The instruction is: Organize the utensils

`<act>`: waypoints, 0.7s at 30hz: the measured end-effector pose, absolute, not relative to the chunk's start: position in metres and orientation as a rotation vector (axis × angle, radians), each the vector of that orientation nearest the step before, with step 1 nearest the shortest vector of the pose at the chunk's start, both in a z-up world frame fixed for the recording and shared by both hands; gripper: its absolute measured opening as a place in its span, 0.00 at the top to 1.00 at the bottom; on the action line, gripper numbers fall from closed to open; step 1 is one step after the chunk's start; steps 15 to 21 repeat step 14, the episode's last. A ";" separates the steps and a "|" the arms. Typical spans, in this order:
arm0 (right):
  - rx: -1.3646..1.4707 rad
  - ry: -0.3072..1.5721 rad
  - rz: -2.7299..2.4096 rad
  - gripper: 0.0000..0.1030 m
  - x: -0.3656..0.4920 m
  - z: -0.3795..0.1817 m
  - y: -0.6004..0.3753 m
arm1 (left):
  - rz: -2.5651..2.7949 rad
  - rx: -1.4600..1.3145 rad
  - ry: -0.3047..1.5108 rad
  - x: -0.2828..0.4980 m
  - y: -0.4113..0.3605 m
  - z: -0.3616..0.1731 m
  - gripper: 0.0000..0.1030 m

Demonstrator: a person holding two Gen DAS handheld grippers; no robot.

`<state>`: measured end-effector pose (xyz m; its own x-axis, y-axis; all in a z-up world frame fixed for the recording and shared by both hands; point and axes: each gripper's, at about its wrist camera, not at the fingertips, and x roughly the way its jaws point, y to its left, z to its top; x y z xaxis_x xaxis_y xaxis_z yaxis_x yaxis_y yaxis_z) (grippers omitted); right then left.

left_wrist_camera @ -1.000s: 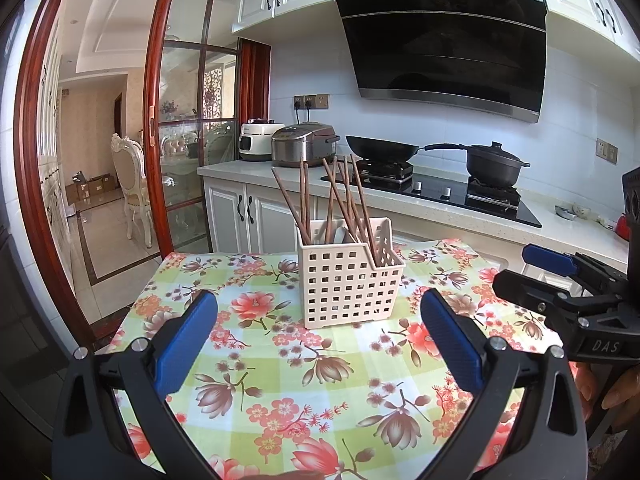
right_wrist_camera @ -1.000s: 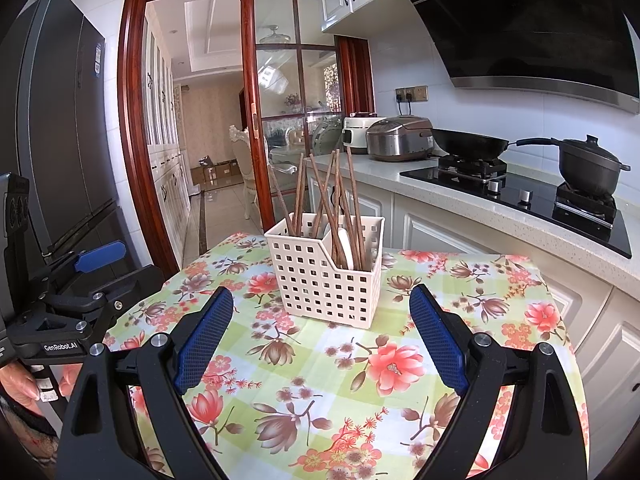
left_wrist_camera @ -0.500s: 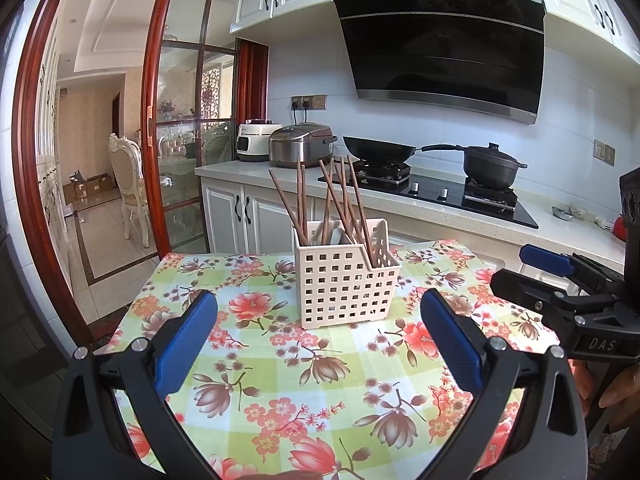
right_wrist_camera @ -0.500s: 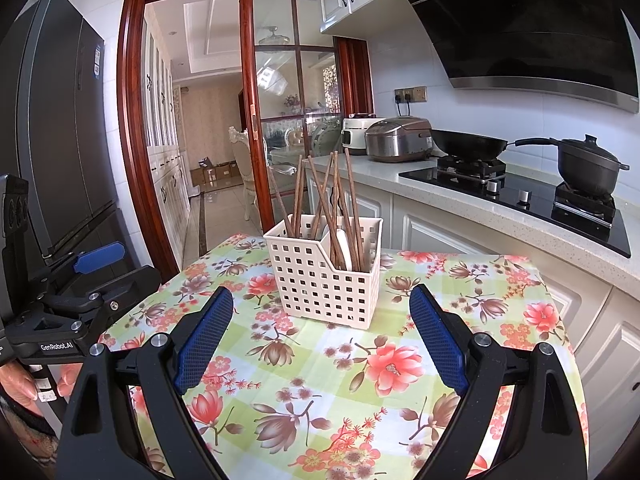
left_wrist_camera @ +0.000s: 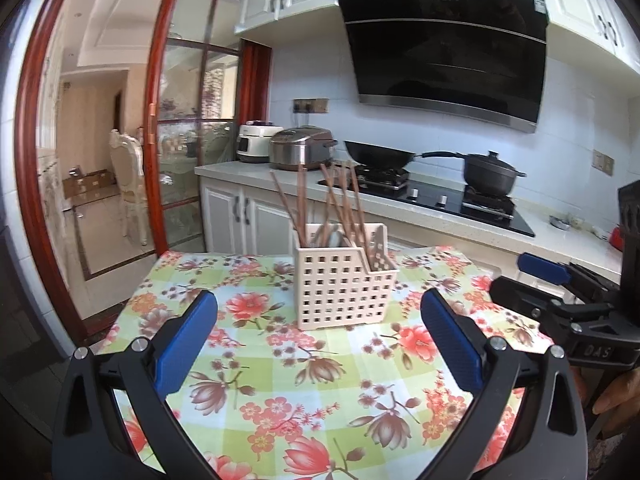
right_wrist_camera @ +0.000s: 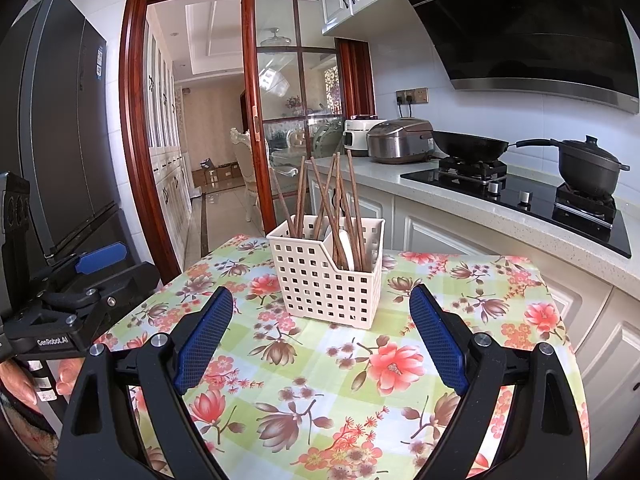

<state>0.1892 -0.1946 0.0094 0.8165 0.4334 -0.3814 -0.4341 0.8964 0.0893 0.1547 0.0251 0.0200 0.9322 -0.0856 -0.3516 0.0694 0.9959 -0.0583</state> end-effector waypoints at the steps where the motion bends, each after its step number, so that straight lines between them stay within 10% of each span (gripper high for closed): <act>1: -0.002 0.406 0.462 0.18 0.189 0.009 -0.194 | -0.076 -0.044 0.362 0.154 0.026 0.020 0.04; 21: 0.000 0.406 0.464 0.18 0.187 0.006 -0.194 | -0.095 -0.027 0.368 0.155 0.024 0.019 0.05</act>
